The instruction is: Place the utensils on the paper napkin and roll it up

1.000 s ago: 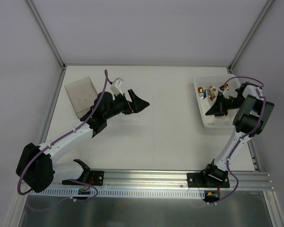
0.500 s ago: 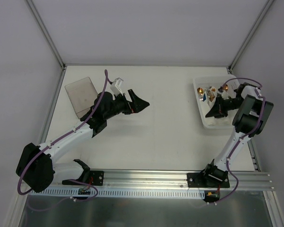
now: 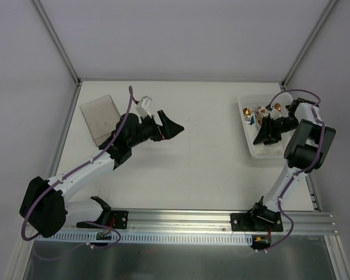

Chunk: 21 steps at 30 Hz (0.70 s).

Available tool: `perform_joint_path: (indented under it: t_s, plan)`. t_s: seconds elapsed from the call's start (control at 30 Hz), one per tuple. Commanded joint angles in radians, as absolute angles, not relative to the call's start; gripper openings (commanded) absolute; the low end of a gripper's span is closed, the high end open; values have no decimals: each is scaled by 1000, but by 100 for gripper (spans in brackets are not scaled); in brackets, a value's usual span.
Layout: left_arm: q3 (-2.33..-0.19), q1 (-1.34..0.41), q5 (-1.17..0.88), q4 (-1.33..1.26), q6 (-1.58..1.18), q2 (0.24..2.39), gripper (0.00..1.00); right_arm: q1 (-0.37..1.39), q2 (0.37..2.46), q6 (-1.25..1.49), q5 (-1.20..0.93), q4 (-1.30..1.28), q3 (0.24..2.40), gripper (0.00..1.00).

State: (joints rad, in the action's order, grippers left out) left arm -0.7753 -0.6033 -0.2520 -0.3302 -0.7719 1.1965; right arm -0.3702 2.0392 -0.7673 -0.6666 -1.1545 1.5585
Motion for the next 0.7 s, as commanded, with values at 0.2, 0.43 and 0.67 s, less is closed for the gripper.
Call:
perform_joint_path:
  t_s: [0.2,0.43,0.67]
  plan:
    - [-795,-609,-242,-328,-762,1146,99,-371,1917,-795,-568,-1189,1600,43]
    - [-787,-611,-235,-327,-753,1132,99,-374,1868,-822,-587,-1222,1663,41]
    - [-790,-611,-219,-302,-749,1135,99,-359,1910,-914,-752,-1413,1700,32]
